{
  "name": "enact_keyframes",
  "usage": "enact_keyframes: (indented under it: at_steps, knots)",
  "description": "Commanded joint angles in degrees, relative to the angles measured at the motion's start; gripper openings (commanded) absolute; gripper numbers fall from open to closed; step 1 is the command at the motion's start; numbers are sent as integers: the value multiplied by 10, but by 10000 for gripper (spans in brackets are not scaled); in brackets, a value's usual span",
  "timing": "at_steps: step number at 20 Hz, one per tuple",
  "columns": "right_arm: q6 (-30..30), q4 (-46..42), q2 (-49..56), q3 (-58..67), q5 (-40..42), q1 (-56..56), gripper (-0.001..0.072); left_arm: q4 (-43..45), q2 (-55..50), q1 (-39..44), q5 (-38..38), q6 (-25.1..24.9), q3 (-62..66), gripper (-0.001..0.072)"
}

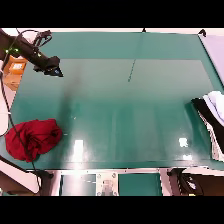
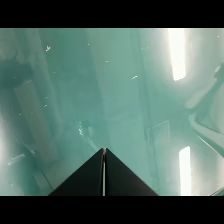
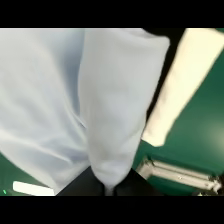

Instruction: Fold the shirts.

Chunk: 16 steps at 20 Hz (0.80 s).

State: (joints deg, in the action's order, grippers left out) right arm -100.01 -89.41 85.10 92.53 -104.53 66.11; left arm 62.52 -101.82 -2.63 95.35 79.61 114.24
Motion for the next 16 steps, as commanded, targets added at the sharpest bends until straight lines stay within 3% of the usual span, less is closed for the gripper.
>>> enact_keyframes:
  at_steps: [1, 2, 3, 4, 5, 6, 8, 11, 16]
  knots:
    - [-5, -75, -1, -134, 7, 1, 153, -7, 0, 0, -2, 0, 0, 26]
    - [-5, -98, 3, -163, 7, 1, 353, -8, 0, 0, -4, 0, 0, 25]
    - [-5, -110, 8, -177, 5, 1, 479, -9, 0, 0, -4, 0, 0, 26]
    - [-5, -111, 13, -179, 3, 1, 485, -9, 0, 0, -4, 0, 0, 26]
    - [-11, -108, 13, -172, -6, -1, 472, -10, 0, 0, -3, 0, 0, 25]
    - [-14, -95, 12, -155, -12, -4, 401, -15, 1, 0, -2, 0, 0, 25]
    - [-14, -34, 10, -98, -11, -27, 192, -17, 7, 0, -2, 11, 2, 25]
    - [-4, 66, 6, -2, -1, -99, 24, -21, 35, 0, -2, 23, 3, 24]
    - [42, 149, -41, 31, 136, -311, 18, -9, 142, 30, -22, 40, -72, 24]
